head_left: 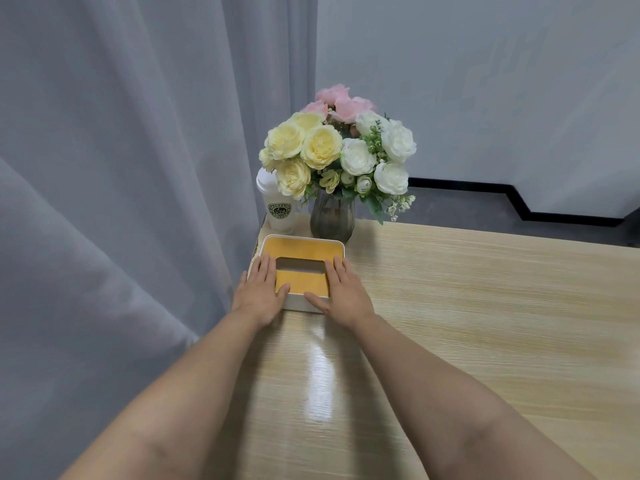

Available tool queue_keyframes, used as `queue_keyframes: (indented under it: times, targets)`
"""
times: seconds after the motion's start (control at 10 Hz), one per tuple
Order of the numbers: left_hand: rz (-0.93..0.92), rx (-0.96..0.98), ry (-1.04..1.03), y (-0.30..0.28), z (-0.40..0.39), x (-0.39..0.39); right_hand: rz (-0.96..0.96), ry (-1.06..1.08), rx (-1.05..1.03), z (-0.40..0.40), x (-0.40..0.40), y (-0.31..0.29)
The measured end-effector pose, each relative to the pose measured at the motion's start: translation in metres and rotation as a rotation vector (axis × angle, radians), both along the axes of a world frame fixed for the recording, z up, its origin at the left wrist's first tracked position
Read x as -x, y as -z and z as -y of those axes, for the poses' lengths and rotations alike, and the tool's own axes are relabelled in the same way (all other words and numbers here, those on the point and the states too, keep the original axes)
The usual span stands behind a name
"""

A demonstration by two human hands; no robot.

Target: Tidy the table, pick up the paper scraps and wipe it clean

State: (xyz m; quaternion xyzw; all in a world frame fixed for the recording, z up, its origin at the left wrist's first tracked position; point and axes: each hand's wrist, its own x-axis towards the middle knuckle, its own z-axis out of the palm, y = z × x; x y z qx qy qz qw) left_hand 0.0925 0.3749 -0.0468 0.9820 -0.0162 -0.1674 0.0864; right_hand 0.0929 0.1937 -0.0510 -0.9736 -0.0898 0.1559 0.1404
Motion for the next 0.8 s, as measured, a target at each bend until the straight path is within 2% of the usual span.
queue_keyframes:
  times: [0.2, 0.5, 0.6, 0.8]
  targets:
    - [-0.046, 0.083, -0.041, 0.009, 0.003, 0.004, -0.030, -0.096, 0.081, 0.007, -0.007, -0.005]
    - [-0.058, 0.030, -0.035, 0.003, 0.005, 0.004, -0.040, -0.074, 0.080, 0.007, -0.007, -0.009]
    - [-0.041, -0.040, -0.004, -0.006, 0.005, 0.004, -0.008, -0.053, 0.063, 0.015, -0.004, -0.012]
    - [0.124, 0.011, 0.125, -0.031, 0.033, 0.009, 0.046, -0.016, 0.048, 0.049, 0.008, -0.032]
